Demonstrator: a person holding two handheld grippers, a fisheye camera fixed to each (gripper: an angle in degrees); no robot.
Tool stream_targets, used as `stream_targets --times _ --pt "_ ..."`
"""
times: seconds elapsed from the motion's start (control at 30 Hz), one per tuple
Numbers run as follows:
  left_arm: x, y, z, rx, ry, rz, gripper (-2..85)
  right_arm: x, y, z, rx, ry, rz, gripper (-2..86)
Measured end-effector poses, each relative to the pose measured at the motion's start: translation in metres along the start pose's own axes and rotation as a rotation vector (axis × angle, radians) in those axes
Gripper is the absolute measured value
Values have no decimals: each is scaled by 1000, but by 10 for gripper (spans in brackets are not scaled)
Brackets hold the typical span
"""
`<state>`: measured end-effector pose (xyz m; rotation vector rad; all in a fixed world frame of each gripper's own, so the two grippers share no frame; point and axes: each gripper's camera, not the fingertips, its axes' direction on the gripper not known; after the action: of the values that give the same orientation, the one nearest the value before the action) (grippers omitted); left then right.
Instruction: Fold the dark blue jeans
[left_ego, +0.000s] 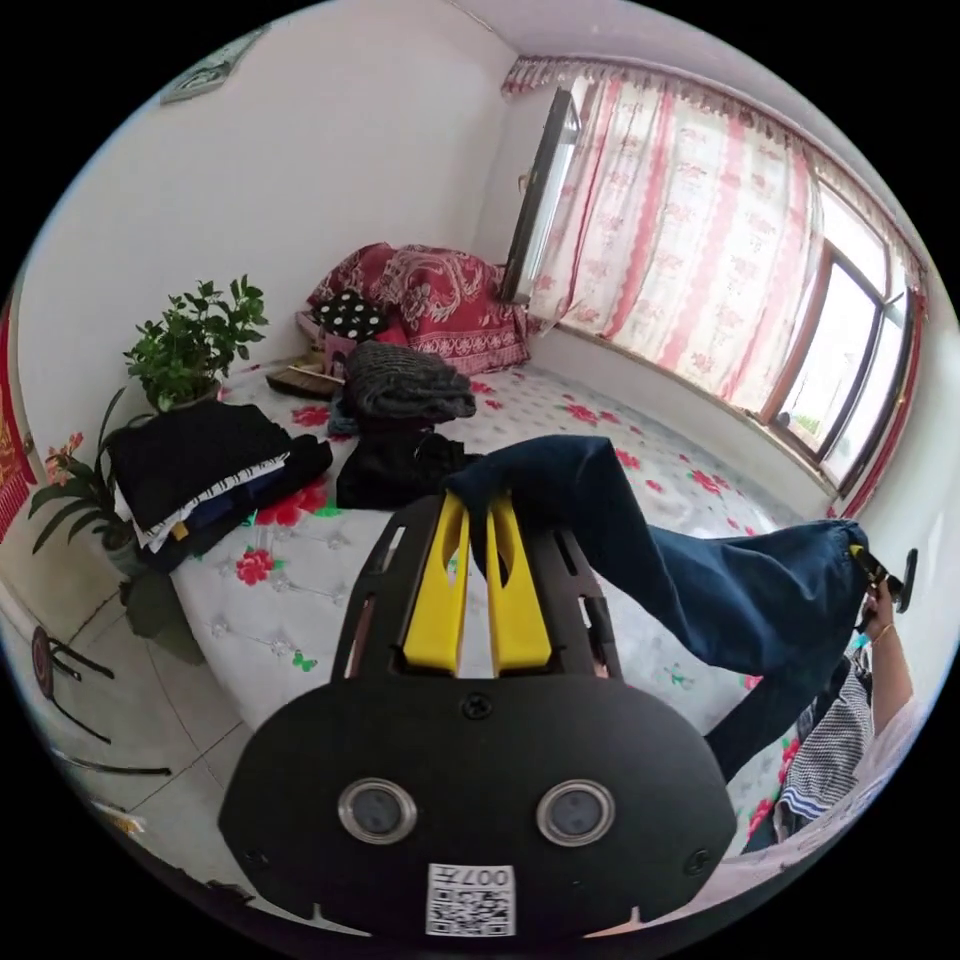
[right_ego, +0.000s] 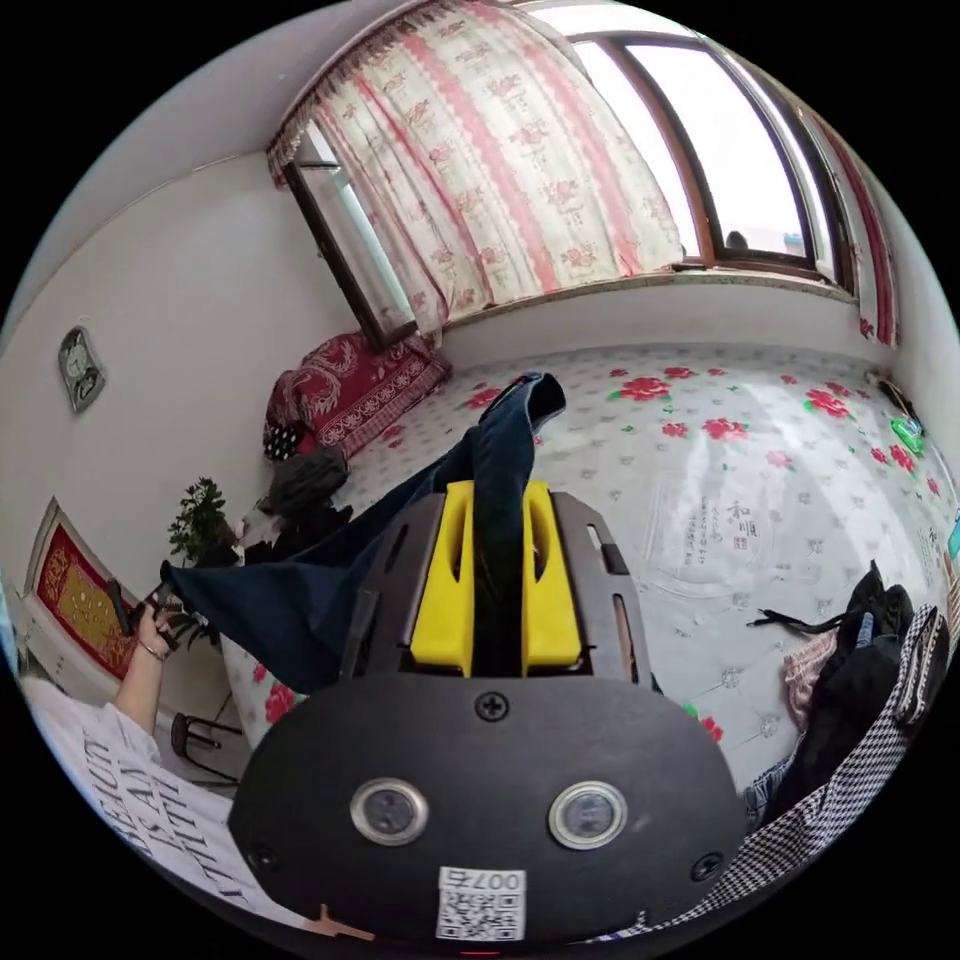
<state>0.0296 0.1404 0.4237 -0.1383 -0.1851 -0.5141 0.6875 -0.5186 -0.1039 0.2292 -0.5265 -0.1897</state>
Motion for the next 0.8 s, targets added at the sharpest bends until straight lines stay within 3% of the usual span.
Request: stream_targets --times 0.07,0.17,0.3,0.5,0.63,0.8 --pt "3 7 57 -186 -63 -24 62 4 4 24 -74 77 20 75" --pt "-3 56 70 -273 -68 -49 96 3 60 35 -149 110 -25 75" --pt "15 151 47 -330 -63 78 97 -6 226 53 -395 -15 -86 73" --pt "119 306 4 -581 335 393 108 -9 441 54 -674 -81 111 72" --pt "188 371 -13 -658 454 691 94 -21 475 47 -699 -250 165 78" --pt "197 400 17 -787 356 723 71 -51 484 54 -772 -210 -27 90"
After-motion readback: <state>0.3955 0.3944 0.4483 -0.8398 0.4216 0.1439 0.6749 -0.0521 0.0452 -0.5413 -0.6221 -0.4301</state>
